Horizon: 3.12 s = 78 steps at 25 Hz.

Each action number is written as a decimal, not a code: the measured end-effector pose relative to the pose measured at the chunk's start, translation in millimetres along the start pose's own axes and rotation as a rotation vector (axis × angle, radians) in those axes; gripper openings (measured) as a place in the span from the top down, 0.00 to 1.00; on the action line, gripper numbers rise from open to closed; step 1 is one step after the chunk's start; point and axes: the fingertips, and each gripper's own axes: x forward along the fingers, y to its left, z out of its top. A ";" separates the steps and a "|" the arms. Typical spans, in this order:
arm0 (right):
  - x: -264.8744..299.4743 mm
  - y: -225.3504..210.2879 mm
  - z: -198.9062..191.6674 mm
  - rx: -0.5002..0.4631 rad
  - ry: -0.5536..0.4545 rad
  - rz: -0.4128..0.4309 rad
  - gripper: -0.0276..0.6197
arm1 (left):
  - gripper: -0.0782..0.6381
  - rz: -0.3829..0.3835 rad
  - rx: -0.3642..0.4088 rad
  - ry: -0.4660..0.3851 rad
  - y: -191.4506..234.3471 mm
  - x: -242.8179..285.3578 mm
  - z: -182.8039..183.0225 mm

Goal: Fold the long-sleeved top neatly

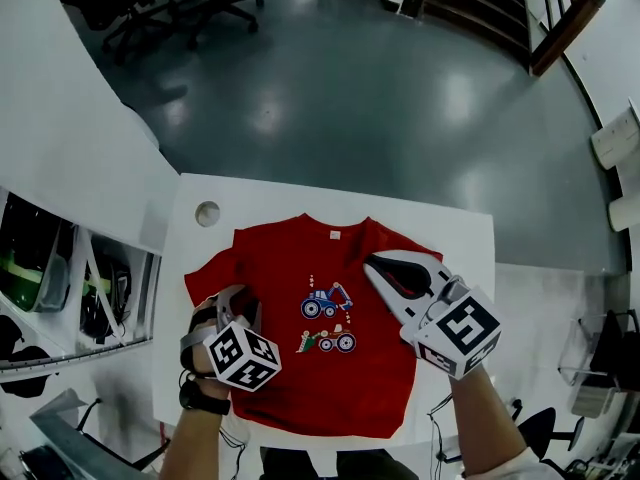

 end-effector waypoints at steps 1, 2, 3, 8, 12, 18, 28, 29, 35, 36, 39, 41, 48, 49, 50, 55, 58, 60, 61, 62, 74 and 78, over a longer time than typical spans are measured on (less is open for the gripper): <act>4.4 2.4 -0.3 -0.002 0.004 0.007 0.92 | 0.71 -0.003 0.001 -0.001 0.8 0.5 -0.6; 8.4 4.5 -1.1 -0.002 0.008 0.013 0.92 | 0.71 -0.006 0.002 0.000 1.1 1.5 -1.7; 12.1 6.5 -2.4 -0.002 0.013 0.019 0.92 | 0.71 -0.011 0.002 0.003 1.0 2.6 -3.0; 28.5 13.0 -7.5 0.004 0.028 0.037 0.92 | 0.71 -0.040 0.005 0.019 0.8 9.5 -10.1; 36.0 13.6 -9.4 0.003 0.038 0.047 0.92 | 0.78 -0.066 -0.002 0.021 -0.6 13.1 -11.2; 44.0 15.3 -12.4 0.000 0.049 0.055 0.92 | 0.87 -0.093 -0.021 0.000 -1.9 14.1 -12.4; 65.1 28.0 -7.8 -0.019 0.067 0.094 0.92 | 0.88 -0.022 -0.134 -0.028 39.3 -4.9 -31.2; 67.9 29.6 -7.2 -0.020 0.069 0.100 0.92 | 0.88 -0.022 -0.138 -0.033 41.7 -7.1 -32.5; 84.9 36.5 -9.1 -0.016 0.085 0.117 0.92 | 0.87 -0.077 -0.069 -0.047 29.9 -5.6 -33.1; 86.6 36.6 -8.8 -0.017 0.086 0.117 0.92 | 0.84 -0.096 -0.069 -0.045 26.4 -4.3 -33.2; 90.2 36.3 -7.6 -0.019 0.088 0.114 0.92 | 0.69 -0.155 -0.061 -0.035 16.6 -0.5 -34.5; 91.3 35.1 -7.8 -0.018 0.087 0.110 0.92 | 0.68 -0.167 -0.035 -0.016 13.8 2.5 -36.9; 94.9 36.6 -10.7 -0.015 0.093 0.110 0.92 | 0.82 -0.184 0.049 0.027 1.5 8.5 -38.7; 95.8 37.2 -10.8 -0.016 0.095 0.110 0.92 | 0.84 -0.188 0.038 0.021 1.9 8.2 -39.1; 96.4 37.8 -10.8 -0.017 0.096 0.111 0.92 | 0.85 -0.192 0.022 0.015 3.4 7.3 -39.7; 98.5 40.2 -11.1 -0.030 0.106 0.119 0.92 | 0.86 -0.170 -0.050 -0.009 23.3 -4.2 -44.4; 104.7 45.1 -14.5 -0.045 0.124 0.130 0.92 | 0.86 -0.130 -0.095 -0.015 40.2 -10.4 -51.4; 111.2 50.0 -17.8 -0.054 0.139 0.138 0.92 | 0.86 -0.105 -0.108 -0.011 50.1 -13.4 -57.7; 115.2 52.9 -19.8 -0.059 0.148 0.143 0.92 | 0.86 -0.097 -0.114 -0.008 54.2 -14.6 -61.0; 119.6 56.2 -21.8 -0.065 0.158 0.149 0.92 | 0.86 -0.091 -0.118 -0.005 57.6 -15.4 -64.5; 169.9 94.0 -57.1 -0.148 0.285 0.209 0.92 | 0.86 -0.012 -0.171 0.009 86.7 -20.1 -100.2; 183.5 99.8 -74.2 -0.158 0.350 0.202 0.89 | 0.86 -0.007 -0.172 0.010 88.7 -19.4 -106.5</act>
